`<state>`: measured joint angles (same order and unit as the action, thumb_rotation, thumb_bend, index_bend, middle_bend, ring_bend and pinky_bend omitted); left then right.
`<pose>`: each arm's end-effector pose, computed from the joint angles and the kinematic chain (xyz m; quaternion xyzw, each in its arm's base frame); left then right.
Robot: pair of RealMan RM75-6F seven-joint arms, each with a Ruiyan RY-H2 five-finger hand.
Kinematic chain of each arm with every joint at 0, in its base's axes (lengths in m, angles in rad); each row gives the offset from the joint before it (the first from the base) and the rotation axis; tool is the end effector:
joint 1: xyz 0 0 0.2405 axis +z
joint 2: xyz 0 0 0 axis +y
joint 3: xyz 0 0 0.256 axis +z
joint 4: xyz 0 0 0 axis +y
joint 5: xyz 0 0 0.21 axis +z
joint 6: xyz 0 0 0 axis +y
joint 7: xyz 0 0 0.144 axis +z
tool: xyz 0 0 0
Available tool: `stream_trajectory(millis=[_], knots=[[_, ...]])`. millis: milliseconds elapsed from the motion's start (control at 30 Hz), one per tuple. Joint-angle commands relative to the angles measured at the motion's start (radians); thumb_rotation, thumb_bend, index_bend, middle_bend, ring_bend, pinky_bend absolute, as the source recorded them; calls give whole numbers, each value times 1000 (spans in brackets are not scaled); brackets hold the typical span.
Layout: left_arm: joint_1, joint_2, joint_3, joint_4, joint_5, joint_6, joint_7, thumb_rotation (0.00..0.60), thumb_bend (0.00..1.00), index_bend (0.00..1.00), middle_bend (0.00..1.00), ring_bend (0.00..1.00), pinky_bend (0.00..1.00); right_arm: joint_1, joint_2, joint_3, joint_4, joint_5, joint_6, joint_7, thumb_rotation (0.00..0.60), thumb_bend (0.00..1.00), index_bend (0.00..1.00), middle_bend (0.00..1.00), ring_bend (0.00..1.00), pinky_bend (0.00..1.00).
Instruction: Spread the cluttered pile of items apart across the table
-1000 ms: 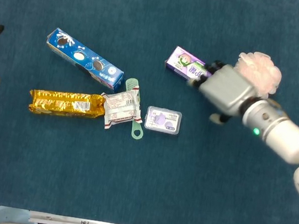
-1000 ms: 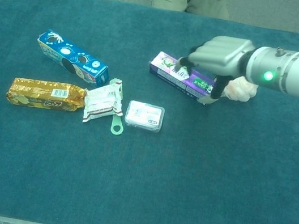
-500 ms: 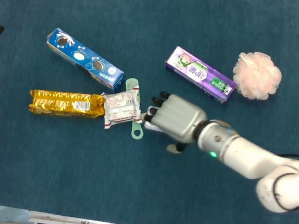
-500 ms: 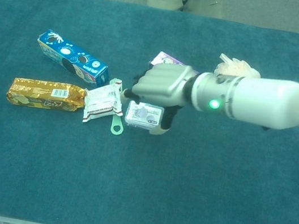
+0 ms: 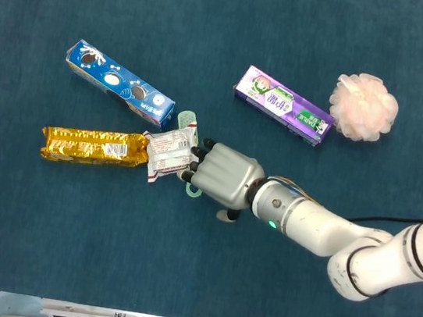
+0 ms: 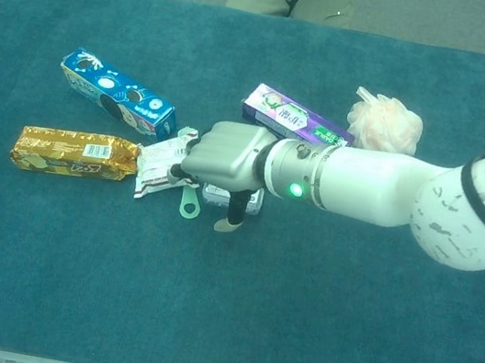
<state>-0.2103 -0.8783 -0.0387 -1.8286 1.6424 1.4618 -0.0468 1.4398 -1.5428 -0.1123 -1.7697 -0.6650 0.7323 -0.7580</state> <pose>-0.2415 0.2060 0.1993 -0.6633 -0.3309 -0.4408 0.5061 -0.0138 -0.2773 -0.0823 0.9545 -0.1431 0.1676 0.2007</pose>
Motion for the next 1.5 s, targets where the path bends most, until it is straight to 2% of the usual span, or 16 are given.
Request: stream_trajectory(millis=[33, 367, 700, 933, 1033, 1333, 1500], knots=[[1, 0, 1, 1, 0, 0, -7, 600, 368, 36, 68, 124, 346, 6, -13, -9, 12, 12, -2, -8, 449, 230, 167, 288, 112, 148], [6, -7, 4, 18, 0, 3, -28, 600, 368, 36, 68, 124, 345, -12, 40, -83, -24, -5, 18, -24, 447, 230, 167, 288, 112, 157], [6, -11, 6, 19, 8, 3, -30, 600, 368, 36, 68, 124, 345, -101, 194, -189, -77, -94, 43, 32, 449, 230, 167, 295, 112, 157], [-4, -13, 4, 2, 15, -9, -14, 600, 368, 36, 68, 124, 345, -160, 294, -216, -95, -174, 47, 85, 450, 230, 167, 304, 112, 157], [-7, -13, 3, -4, 13, -14, -5, 600, 368, 36, 68, 123, 345, -182, 324, -208, -99, -199, 50, 113, 449, 230, 167, 304, 112, 157], [-28, -1, 1, -22, -4, -60, 3, 600, 368, 36, 69, 123, 345, -259, 409, -122, -140, -315, 86, 252, 449, 229, 167, 304, 112, 158], [-38, -4, 1, -26, -9, -78, 12, 600, 368, 36, 69, 122, 345, -281, 412, -95, -144, -351, 63, 274, 449, 230, 167, 304, 112, 158]])
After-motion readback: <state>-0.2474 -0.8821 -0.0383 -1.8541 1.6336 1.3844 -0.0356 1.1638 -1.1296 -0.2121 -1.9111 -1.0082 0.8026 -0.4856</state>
